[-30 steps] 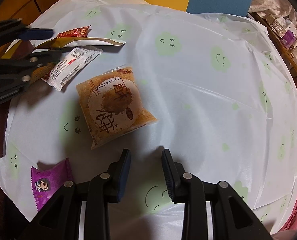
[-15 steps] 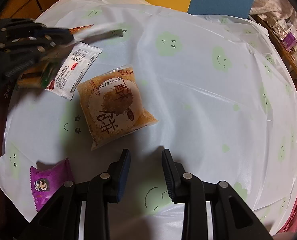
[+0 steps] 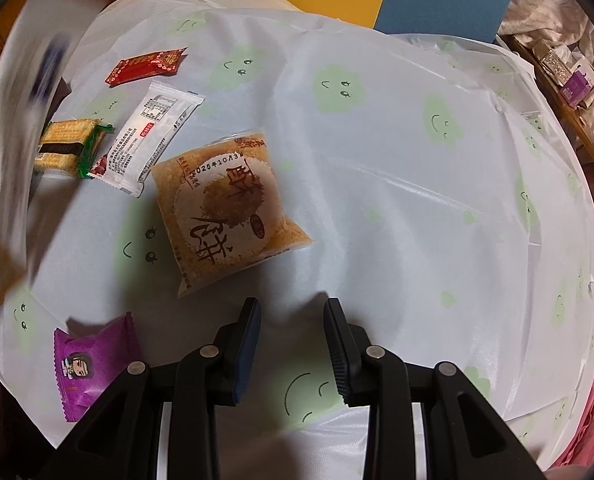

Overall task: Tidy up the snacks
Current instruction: 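Lift the stick packet with the left tool while the right tool grasps the purple packet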

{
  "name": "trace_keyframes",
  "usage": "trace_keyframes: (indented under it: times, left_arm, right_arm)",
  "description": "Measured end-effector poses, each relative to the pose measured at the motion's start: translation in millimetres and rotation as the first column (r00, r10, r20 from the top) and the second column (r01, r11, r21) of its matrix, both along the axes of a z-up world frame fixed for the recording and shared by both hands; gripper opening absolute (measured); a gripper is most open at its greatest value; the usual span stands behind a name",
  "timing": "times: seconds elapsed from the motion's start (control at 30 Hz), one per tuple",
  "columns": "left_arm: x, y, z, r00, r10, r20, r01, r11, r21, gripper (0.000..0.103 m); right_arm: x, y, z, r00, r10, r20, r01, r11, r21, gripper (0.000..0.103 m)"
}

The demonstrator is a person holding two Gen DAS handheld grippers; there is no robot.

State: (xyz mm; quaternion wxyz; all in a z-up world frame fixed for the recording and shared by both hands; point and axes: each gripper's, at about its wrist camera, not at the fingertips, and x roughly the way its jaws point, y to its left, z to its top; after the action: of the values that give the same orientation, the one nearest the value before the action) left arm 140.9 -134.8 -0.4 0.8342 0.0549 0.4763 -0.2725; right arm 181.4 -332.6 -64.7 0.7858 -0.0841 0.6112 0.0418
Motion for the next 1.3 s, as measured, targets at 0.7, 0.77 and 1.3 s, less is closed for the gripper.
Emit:
trace_keyframes:
  times: [0.7, 0.77, 1.3]
  left_arm:
    - [-75.3, 8.8, -67.5, 0.994, 0.033, 0.106, -0.044, 0.993, 0.106, 0.034]
    - [-79.8, 10.8, -67.5, 0.992, 0.045, 0.121, -0.057, 0.994, 0.095, 0.031]
    - [-88.6, 18.0, -70.5, 0.982, 0.127, 0.136, -0.135, 0.990, 0.050, 0.031]
  right_arm:
    - [-0.2, -7.4, 0.5, 1.000, -0.019, 0.001, 0.019, 1.000, -0.008, 0.041]
    - [-0.8, -9.0, 2.7, 1.000, -0.020, -0.004, 0.020, 1.000, -0.003, 0.041]
    - [-41.7, 37.6, 36.4, 0.947, 0.320, 0.028, -0.309, 0.885, 0.348, 0.065]
